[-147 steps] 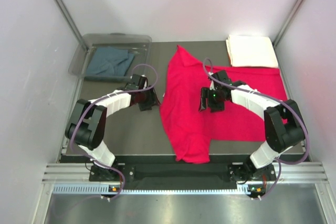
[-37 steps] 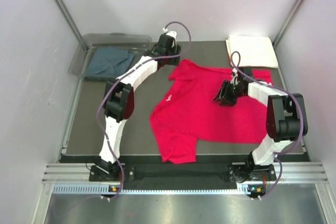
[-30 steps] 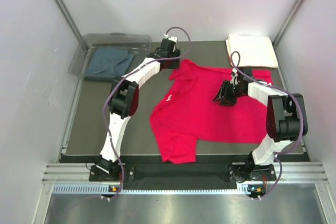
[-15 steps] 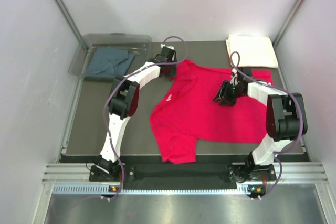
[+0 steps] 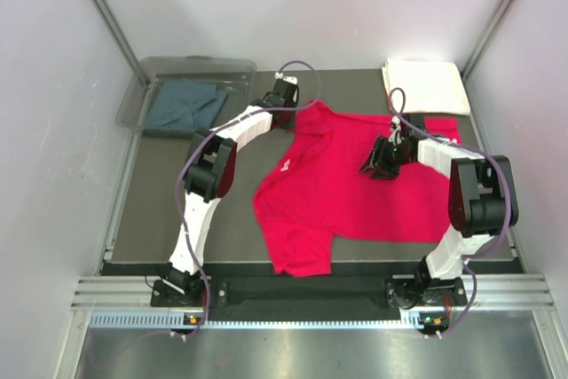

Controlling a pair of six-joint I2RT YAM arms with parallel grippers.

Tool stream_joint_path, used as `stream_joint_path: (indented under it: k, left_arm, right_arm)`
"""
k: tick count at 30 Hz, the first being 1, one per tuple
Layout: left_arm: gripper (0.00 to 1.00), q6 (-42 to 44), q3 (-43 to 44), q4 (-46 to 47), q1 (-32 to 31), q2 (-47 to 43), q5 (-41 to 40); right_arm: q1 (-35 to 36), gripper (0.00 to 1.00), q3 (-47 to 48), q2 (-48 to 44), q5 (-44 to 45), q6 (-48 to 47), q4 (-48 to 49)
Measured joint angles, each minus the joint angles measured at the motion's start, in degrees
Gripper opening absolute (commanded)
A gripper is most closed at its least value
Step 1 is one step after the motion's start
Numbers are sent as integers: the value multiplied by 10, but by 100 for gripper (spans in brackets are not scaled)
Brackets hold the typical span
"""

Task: Fold and stack the t-shirts
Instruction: Flatten the tshirt out

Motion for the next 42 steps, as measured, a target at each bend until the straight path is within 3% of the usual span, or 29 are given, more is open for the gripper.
stream_joint_path:
  k: [9,14,20,27,29,35,39,42]
  left_arm:
    - [0,146,70,98,-2,2,-67]
    - [0,297,101,273,-2,27,-128]
    - [0,426,184,440,-6,145,-176]
    - [0,477,193,537,-9,238,-184]
    - [11,483,194,551,-8,251,-182]
    - [14,489,199,587,0,255,-198]
    - [83,494,202,605,9,255,-222]
    - [99,472,203,607,16,253,-236]
  right_arm:
    - [6,44,9,26,17,21,15]
    - [11,45,10,26,33,33,25]
    - [12,45,19,32,55,42,50]
    - [12,45,47,63,80,63,105]
    - [12,45,49,66,87,65,116]
    - [12,46,78,85,102,57,116]
    - [12,46,108,101,117,49,109]
    - [12,47,136,114,131,41,101]
